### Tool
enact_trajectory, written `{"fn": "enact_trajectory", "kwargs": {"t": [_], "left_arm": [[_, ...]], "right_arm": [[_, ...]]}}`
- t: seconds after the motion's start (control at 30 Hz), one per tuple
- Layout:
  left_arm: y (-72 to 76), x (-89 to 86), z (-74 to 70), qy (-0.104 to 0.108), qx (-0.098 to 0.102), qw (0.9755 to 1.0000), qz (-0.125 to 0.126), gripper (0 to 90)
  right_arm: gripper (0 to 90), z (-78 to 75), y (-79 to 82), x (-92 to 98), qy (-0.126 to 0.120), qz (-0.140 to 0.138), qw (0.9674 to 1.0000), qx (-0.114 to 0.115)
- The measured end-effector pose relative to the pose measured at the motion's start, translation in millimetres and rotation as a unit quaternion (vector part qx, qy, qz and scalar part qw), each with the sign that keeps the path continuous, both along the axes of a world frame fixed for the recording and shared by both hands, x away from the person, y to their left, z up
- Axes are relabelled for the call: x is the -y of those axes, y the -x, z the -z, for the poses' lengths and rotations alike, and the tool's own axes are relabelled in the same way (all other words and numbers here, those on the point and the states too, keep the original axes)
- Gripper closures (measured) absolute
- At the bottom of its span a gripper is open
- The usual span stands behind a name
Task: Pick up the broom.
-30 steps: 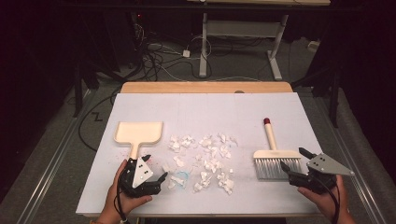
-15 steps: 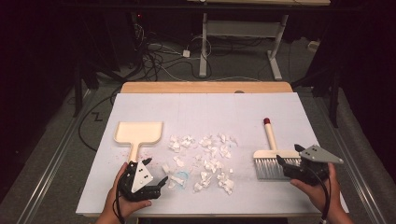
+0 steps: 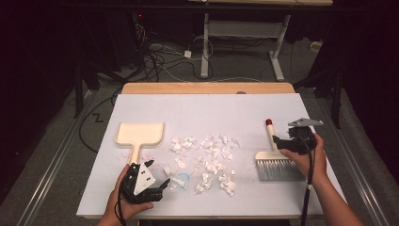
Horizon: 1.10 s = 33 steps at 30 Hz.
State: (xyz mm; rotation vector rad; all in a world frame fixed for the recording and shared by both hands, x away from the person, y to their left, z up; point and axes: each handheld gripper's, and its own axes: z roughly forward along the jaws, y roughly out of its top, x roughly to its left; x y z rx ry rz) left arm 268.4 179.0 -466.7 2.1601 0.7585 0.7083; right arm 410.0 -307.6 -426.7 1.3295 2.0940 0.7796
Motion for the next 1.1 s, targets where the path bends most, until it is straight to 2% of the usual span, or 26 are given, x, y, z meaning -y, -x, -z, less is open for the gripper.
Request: {"fn": "enact_trajectory", "kwargs": {"t": [0.1,0.17,0.2,0.3,0.37,0.4,0.5,0.57,0.73,0.87,1.0,1.03,1.07,1.1], "left_arm": [[-0.3,0.7,0.9,-0.003,-0.002,1.0,0.0,18.5],[-0.5,1.0,1.3,-0.003,-0.003,1.0,0.0,18.5],[-0.6,1.0,1.4,-0.003,-0.003,1.0,0.0,18.5],[-1.2,1.3,1.5,-0.003,-0.006,1.0,0.0,18.5],[-1.0,1.6,1.2,-0.002,-0.006,1.0,0.0,18.5],[-0.4,1.4,0.6,0.005,-0.007,1.0,0.004,18.5],[0.0,0.0,-0.8,0.015,-0.007,0.9999,0.005,18.4],[0.0,-1.1,-1.1,0.021,-0.008,0.9997,0.004,18.4],[-0.7,-0.6,-0.4,0.022,-0.012,0.9997,0.006,18.5],[0.2,0.2,-3.1,0.029,-0.009,0.9995,0.004,18.5],[0.8,1.8,-8.7,0.038,0.005,0.9992,0.002,18.4],[0.8,1.8,-8.7,0.038,0.005,0.9992,0.002,18.4],[1.8,3.2,-10.8,0.039,0.007,0.9992,0.004,18.4],[2.7,5.0,-12.5,0.043,0.007,0.9991,0.005,18.4]], "right_arm": [[38.0,15.7,-19.4,-4.1,0.001,0.012,0.998,-0.062],[45.4,25.4,-28.2,-7.5,0.002,0.018,0.9957,-0.091],[45.9,29.1,-31.6,-8.9,0.0,0.017,0.9942,-0.106],[57.8,26.8,-37.1,-10.5,-0.009,0.021,0.9932,-0.114],[61.4,27.3,-37.9,-12.8,-0.009,0.024,0.9935,-0.111],[63.3,27.2,-38.1,-13.9,-0.007,0.022,0.9936,-0.111],[71.0,29.0,-37.3,-11.0,-0.025,0.025,0.9942,-0.102],[71.1,29.3,-37.2,-9.6,-0.026,0.019,0.9945,-0.1],[71.3,28.9,-36.8,-7.8,-0.032,0.017,0.9947,-0.096],[71.3,18.6,-31.1,-4.4,-0.047,0.013,0.997,-0.06],[71.3,-4.5,-16.8,-2.1,-0.068,0.009,0.9976,-0.001],[71.3,-4.5,-16.8,-2.1,-0.068,0.009,0.9976,-0.001],[71.3,-10.6,-12.6,-1.8,-0.074,0.006,0.9971,0.014],[71.3,-23.2,-3.3,-1.2,-0.087,0.001,0.9951,0.046]]}}
